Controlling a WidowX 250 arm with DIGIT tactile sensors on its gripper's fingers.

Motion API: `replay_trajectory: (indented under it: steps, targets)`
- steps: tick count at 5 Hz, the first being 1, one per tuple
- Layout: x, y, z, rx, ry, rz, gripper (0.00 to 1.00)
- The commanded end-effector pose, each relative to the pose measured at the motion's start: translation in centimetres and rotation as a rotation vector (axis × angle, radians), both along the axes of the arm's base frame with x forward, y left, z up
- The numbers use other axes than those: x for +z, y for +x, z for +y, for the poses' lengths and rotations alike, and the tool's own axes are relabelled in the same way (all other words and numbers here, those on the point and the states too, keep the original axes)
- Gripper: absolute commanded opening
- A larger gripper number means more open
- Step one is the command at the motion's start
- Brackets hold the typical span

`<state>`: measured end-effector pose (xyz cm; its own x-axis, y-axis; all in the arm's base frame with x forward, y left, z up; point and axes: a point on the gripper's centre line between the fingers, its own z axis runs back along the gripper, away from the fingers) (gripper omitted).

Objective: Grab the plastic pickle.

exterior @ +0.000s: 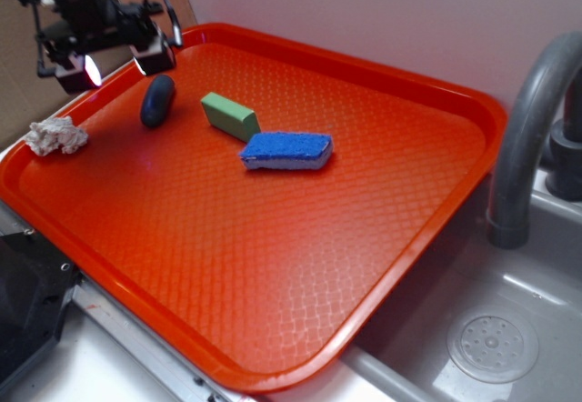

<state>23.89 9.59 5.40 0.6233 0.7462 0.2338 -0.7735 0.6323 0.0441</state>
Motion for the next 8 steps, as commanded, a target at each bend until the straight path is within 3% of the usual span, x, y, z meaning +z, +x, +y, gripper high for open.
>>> replay_trajectory:
  steps: [1,2,3,4,5,6,7,8]
  targets:
    - [-2.3,2.3,0.7,-0.052,-0.067,0.026,1.00]
    - [-3.0,2.3,0.6,-0.064,-0.068,0.065,1.00]
    - [-3.3,1.9,0.4,-0.099,-0.071,0.080,0.00]
    - [-2.6,1.2,0.8,-0.117,-0.058,0.118,0.00]
    - [0.2,0.5,0.4,-0.195,-0.038,0.111,0.00]
    - [4.4,-0.2,-0.2,-0.267,-0.063,0.047,0.00]
    - [8.8,-1.3,-2.4,-0.386,-0.145,0.021,0.00]
    - [11.7,-3.1,-6.8,-0.506,-0.243,0.032,0.00]
